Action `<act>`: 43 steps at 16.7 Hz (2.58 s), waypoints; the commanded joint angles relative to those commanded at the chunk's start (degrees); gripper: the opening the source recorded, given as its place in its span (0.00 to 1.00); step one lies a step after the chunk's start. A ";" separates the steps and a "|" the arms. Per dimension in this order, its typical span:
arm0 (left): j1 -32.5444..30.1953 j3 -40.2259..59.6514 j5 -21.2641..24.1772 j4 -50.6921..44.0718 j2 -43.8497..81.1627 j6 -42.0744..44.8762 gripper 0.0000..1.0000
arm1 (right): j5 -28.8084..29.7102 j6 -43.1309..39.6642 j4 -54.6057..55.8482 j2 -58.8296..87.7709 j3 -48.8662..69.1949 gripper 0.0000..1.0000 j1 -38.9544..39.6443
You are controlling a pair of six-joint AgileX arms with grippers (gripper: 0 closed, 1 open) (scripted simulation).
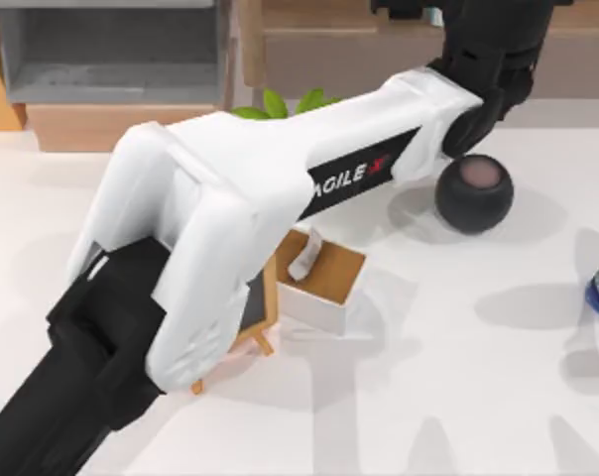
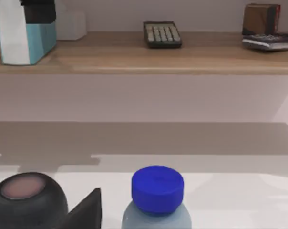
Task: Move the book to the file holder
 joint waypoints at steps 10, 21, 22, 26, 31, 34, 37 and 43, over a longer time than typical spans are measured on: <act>0.00 0.00 0.00 0.00 0.00 0.00 0.00 | 0.00 0.00 0.00 0.00 0.00 1.00 0.00; -0.27 2.34 -0.03 -2.72 -0.46 0.09 0.00 | 0.00 0.00 0.00 0.00 0.00 1.00 0.00; -0.27 2.56 -0.04 -2.99 -0.49 0.09 0.00 | 0.00 0.00 0.00 0.00 0.00 1.00 0.00; -0.26 2.39 -0.08 -2.87 -0.29 0.16 0.00 | 0.00 0.00 0.00 0.00 0.00 1.00 0.00; -0.94 -6.08 1.42 -0.03 -6.35 5.57 0.00 | 0.00 0.00 0.00 0.00 0.00 1.00 0.00; -1.05 -18.08 2.42 2.63 -14.11 12.54 0.00 | 0.00 0.00 0.00 0.00 0.00 1.00 0.00; -0.95 -33.59 3.21 5.72 -24.39 21.28 0.00 | 0.00 0.00 0.00 0.00 0.00 1.00 0.00; -0.69 -65.52 7.64 12.12 -47.60 40.80 0.00 | 0.00 0.00 0.00 0.00 0.00 1.00 0.00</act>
